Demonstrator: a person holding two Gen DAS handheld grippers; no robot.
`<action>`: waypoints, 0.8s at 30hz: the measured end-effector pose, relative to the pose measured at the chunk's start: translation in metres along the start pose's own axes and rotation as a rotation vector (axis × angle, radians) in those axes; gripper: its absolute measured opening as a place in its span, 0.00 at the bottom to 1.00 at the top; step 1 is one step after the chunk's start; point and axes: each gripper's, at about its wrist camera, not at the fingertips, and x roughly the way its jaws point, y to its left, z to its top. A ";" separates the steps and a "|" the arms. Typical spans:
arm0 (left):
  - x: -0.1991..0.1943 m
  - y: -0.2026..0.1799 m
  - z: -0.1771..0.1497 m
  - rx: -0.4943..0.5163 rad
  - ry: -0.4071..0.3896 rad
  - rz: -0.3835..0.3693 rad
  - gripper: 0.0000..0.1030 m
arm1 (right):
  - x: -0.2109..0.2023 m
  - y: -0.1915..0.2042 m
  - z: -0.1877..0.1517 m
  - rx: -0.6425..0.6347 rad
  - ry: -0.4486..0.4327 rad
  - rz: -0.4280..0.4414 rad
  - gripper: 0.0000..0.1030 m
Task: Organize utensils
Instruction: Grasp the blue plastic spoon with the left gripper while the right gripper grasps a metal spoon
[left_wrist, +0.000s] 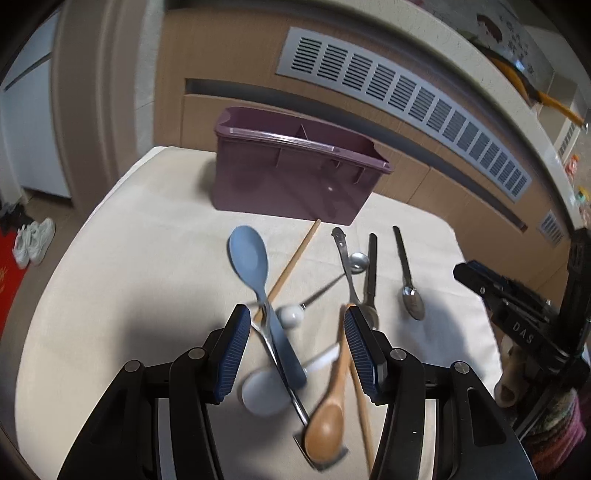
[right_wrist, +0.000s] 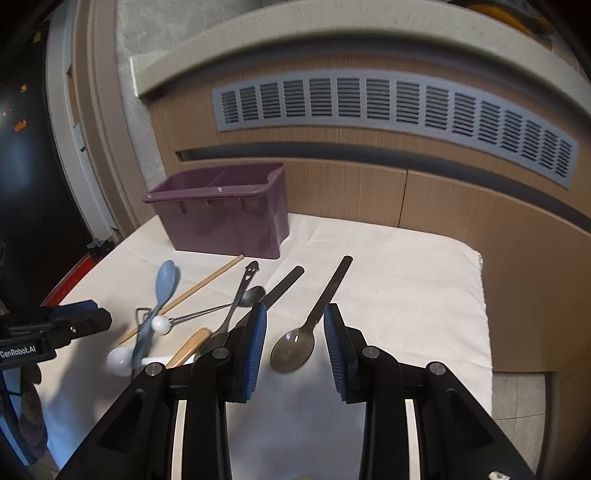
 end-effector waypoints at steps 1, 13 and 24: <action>0.007 0.000 0.006 0.019 0.016 0.011 0.52 | 0.005 -0.001 0.002 -0.004 0.005 -0.004 0.30; 0.095 0.031 0.050 -0.135 0.138 0.141 0.52 | 0.034 -0.020 0.017 -0.001 0.023 -0.015 0.30; 0.096 0.025 0.052 -0.098 0.076 0.154 0.35 | 0.058 -0.039 0.021 0.071 0.086 -0.020 0.30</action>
